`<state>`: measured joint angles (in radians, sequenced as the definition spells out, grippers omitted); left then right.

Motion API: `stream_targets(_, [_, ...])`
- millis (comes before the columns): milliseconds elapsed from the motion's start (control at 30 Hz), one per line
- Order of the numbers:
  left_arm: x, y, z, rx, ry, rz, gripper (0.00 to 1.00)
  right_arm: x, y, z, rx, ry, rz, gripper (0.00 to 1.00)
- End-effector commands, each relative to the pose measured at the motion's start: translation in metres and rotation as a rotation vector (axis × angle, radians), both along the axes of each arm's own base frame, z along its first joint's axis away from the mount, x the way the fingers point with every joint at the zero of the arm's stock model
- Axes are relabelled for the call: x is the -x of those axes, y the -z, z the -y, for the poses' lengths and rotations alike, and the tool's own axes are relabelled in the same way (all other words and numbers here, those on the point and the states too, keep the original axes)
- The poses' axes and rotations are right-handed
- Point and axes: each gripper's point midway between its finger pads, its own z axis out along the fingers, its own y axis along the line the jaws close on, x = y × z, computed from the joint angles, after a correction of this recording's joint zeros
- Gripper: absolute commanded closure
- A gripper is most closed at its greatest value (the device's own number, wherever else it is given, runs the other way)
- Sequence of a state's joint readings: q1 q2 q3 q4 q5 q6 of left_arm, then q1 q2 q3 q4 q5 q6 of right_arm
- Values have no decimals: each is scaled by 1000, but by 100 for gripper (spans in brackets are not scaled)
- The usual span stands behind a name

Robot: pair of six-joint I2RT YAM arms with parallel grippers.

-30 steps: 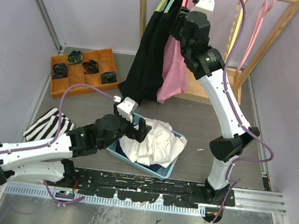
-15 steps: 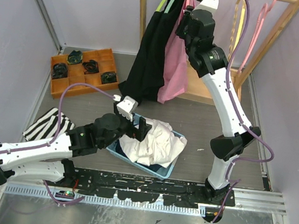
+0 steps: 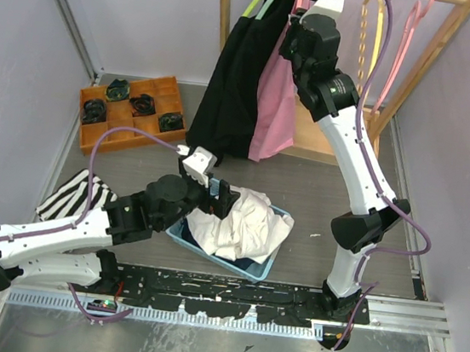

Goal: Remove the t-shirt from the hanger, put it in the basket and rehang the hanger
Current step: Pick up the hanger from the clothesline.

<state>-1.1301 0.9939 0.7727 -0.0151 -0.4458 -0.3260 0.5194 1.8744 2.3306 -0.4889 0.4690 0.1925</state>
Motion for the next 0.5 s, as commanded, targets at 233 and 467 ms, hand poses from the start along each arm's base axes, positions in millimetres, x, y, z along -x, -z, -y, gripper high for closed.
stream_targets(233, [-1,-57,6,90,27,78,2,40,-104,33,-33,-4,308,99])
stream_targets(467, [1,-81,5,120,44,114,2,58,-126,43,-37,-3,376,99])
